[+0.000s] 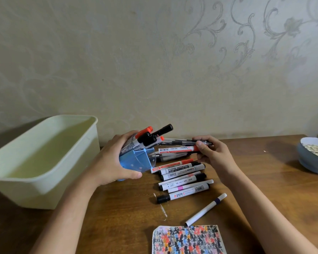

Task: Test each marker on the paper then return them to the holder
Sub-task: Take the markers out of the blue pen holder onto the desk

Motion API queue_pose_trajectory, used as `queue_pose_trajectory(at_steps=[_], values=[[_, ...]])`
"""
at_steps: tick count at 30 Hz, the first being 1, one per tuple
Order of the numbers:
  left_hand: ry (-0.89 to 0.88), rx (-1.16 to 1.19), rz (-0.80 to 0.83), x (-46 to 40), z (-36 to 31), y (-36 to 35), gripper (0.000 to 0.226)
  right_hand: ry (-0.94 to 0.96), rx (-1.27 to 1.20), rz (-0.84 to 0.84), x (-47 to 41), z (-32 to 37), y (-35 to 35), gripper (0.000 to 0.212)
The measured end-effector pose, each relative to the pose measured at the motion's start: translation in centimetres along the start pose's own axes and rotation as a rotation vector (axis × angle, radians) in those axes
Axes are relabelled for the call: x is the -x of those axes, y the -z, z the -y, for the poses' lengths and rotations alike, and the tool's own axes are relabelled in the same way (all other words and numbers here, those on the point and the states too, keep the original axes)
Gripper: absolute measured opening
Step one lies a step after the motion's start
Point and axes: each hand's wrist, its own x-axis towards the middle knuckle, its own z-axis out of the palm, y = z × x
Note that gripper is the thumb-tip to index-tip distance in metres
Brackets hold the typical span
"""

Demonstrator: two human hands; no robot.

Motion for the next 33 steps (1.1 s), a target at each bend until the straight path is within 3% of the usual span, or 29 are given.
queue_pose_trajectory(at_steps=[7,14,25,33], values=[[-0.017,0.014,-0.018,0.0,0.2,0.1,0.109,-0.094,0.109,0.073,-0.1,-1.0,1.1,0.017],[-0.012,-0.004,-0.017,-0.1,0.4,0.0,0.111,-0.072,0.322,0.126,-0.3,-1.5,1.3,0.012],[-0.022,-0.017,-0.020,-0.1,0.4,-0.1,0.111,0.085,0.658,0.150,-0.2,-1.5,0.5,0.017],[-0.017,-0.052,-0.009,-0.2,0.2,-0.1,0.114,0.239,1.115,0.214,0.2,-0.8,0.1,0.036]])
